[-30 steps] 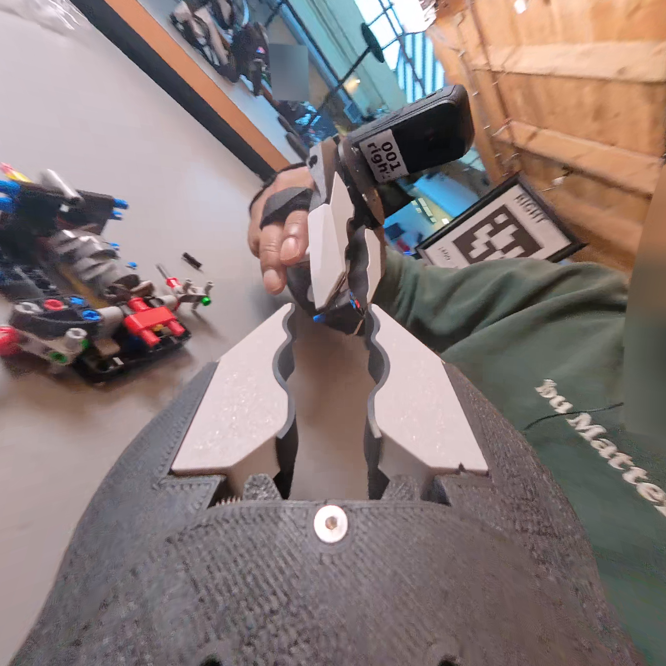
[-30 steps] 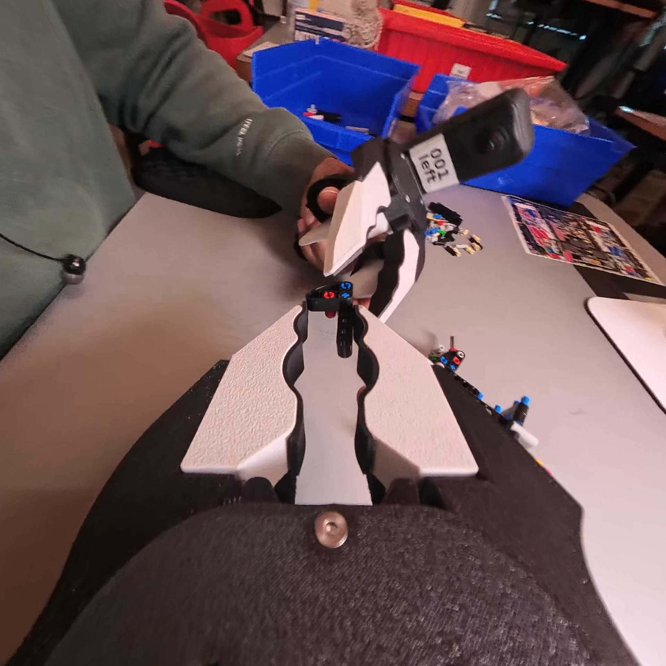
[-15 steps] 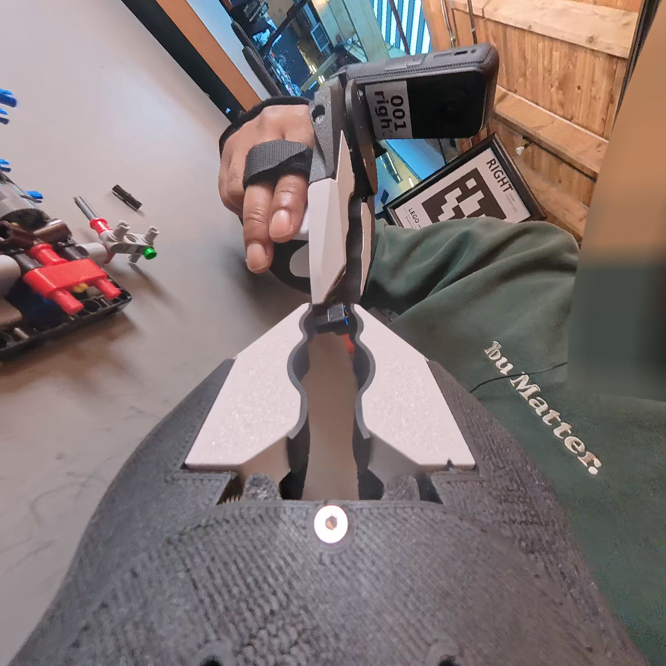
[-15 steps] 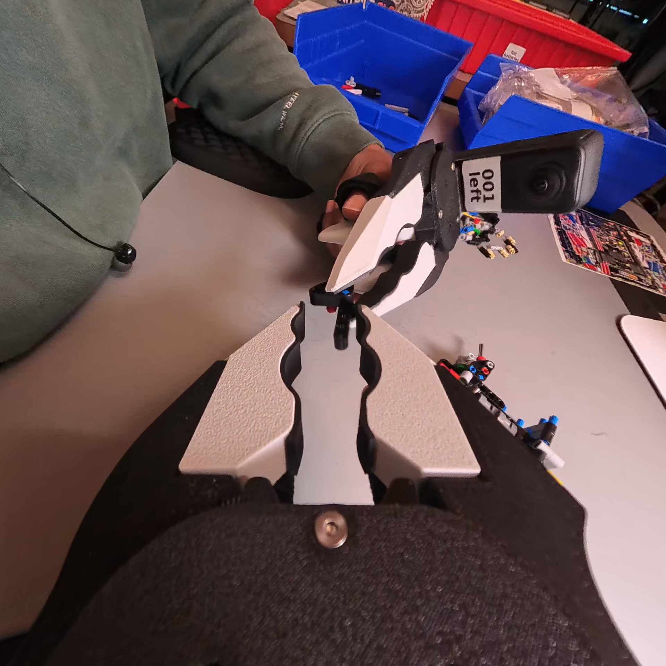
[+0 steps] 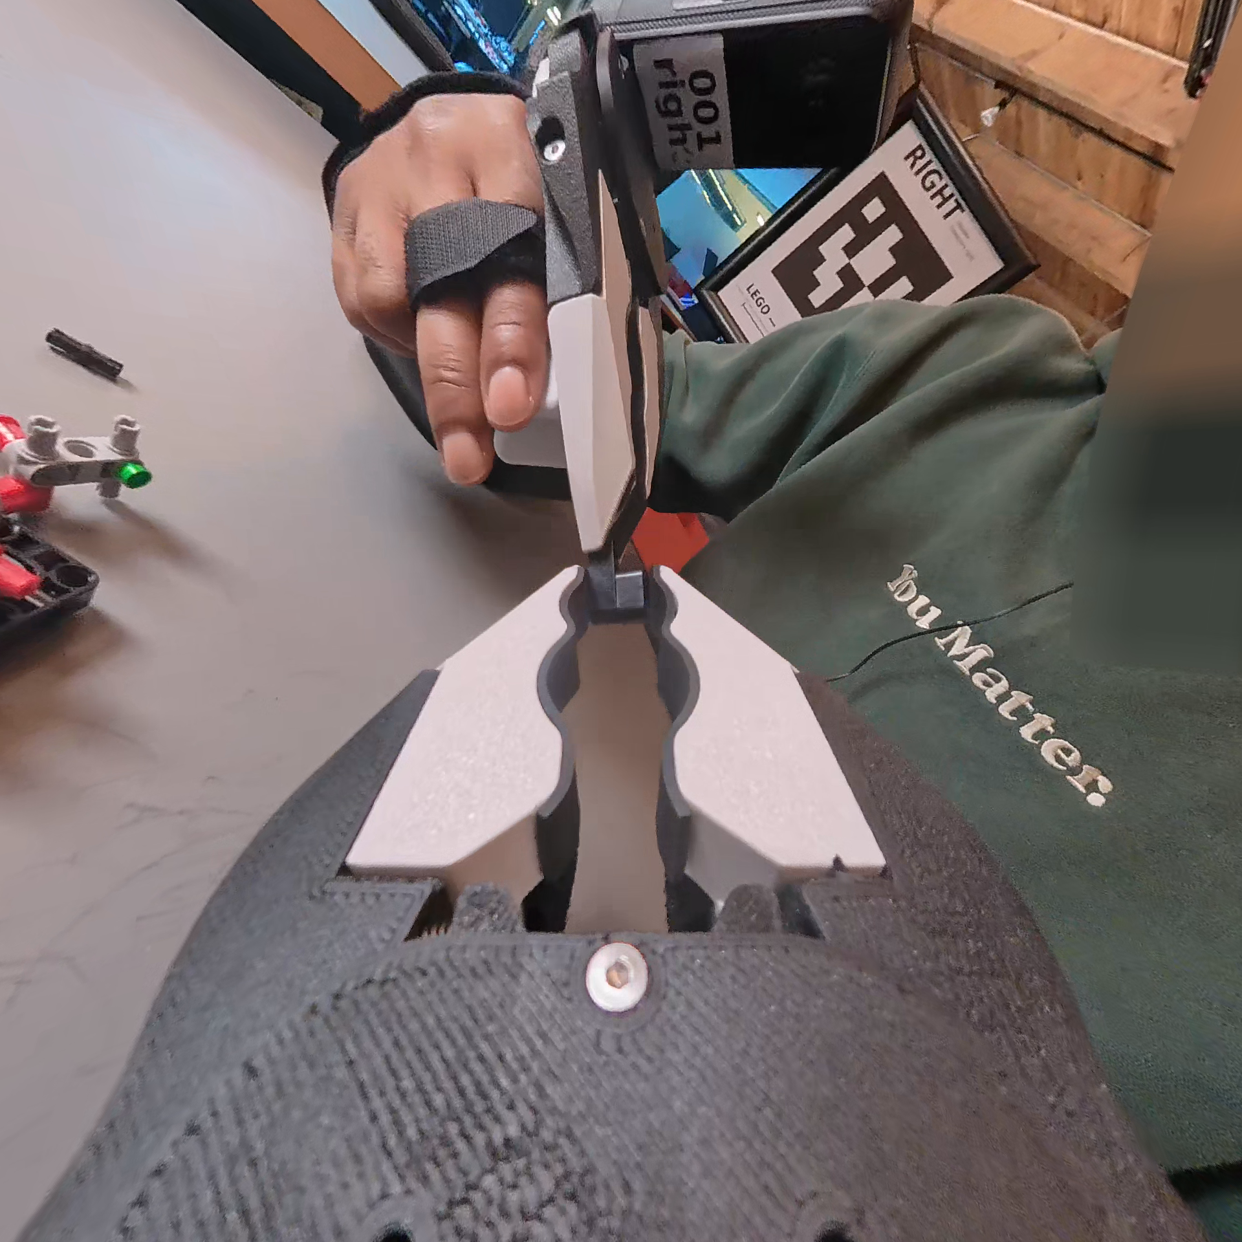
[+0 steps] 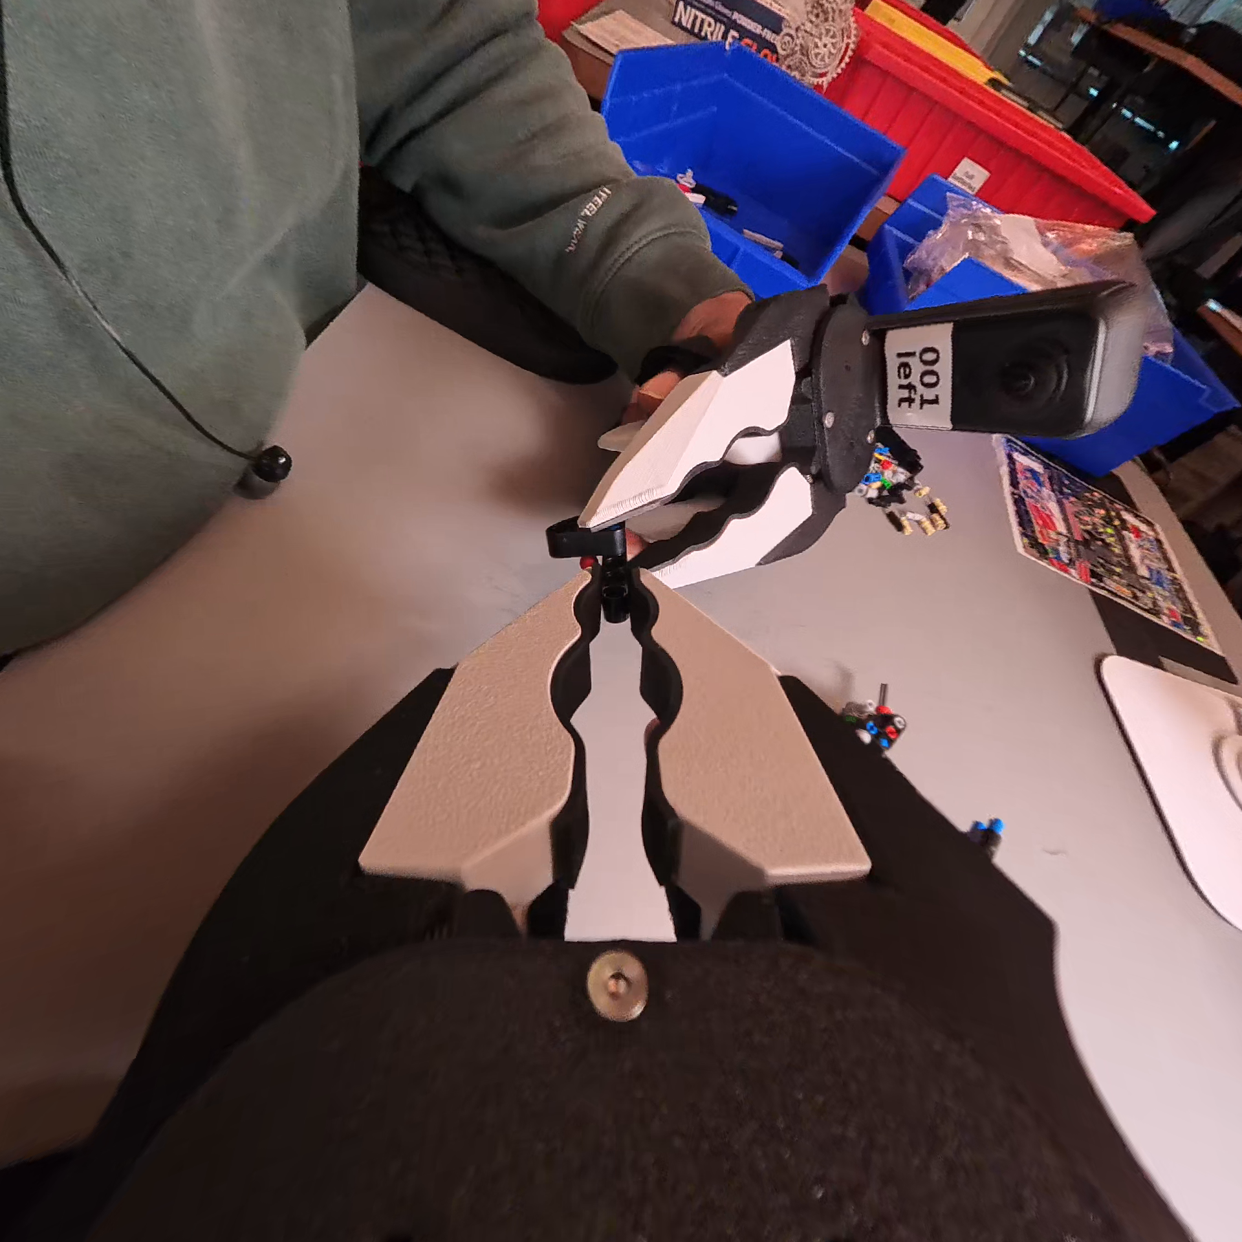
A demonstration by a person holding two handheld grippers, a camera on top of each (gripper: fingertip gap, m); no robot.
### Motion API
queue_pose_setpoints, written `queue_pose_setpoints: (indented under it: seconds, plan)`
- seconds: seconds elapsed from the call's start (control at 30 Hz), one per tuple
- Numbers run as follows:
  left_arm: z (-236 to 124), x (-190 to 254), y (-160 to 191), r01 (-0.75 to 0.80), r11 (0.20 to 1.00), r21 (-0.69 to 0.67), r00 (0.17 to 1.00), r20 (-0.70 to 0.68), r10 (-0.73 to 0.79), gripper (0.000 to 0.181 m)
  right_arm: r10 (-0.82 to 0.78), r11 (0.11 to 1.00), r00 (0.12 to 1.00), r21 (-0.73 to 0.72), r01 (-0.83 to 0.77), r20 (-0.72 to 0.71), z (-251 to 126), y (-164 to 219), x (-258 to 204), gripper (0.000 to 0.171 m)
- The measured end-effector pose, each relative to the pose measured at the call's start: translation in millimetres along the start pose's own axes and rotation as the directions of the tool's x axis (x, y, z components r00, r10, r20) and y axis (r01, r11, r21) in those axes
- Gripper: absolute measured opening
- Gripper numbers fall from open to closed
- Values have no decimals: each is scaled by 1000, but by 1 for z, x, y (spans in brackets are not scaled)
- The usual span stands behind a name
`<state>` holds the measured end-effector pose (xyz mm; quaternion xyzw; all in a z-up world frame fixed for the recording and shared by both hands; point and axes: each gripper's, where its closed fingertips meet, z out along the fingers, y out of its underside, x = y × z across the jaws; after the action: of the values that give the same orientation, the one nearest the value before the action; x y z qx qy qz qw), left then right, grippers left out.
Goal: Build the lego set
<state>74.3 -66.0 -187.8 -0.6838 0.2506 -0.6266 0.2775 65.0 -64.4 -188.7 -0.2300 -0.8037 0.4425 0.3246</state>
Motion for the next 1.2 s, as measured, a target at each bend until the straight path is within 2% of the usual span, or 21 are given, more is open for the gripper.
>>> queue_pose_setpoints:
  seconds: [0.1,0.23,0.33,0.43,0.53,0.7,0.83,0.9,0.97,1.03,1.2]
  plan:
    - [-5,-14,-6,27,999,44,997,67,-30,15,67,996,996,-47,-70,-64,-2,14,15,7]
    - [-32,-52,-35,110,949,294,958,222,-180,15,96,988,958,-94,-125,-271,-23,26,52,29]
    - [-55,-71,-52,140,860,490,908,282,-308,15,55,981,911,-148,-125,-408,-24,25,68,24]
    - [-59,-74,-57,138,812,567,890,289,-353,15,74,964,870,-187,-187,-488,-11,30,75,22]
    - [-54,-72,-57,141,806,575,891,280,-356,15,67,961,850,-196,-195,-522,-2,32,79,22]
    - [-55,-66,-64,129,771,624,905,244,-349,15,67,953,812,-204,-224,-580,-1,38,85,8]
    - [-56,-51,-71,95,767,635,937,203,-283,17,-9,979,819,-173,-110,-574,-4,24,85,7]
    - [-61,-36,-78,96,753,651,965,125,-232,31,-104,986,834,-164,17,-542,-6,13,79,7]
    - [-70,-28,-83,105,747,657,976,77,-205,32,-174,984,844,-125,128,-507,-7,4,69,7]
    - [-69,-26,-81,84,781,619,978,99,-184,30,-178,984,855,-81,159,-486,-7,-3,63,7]
    - [-46,-14,-74,9,870,492,985,147,-93,24,-264,964,850,-113,239,-456,-1,-4,55,7]
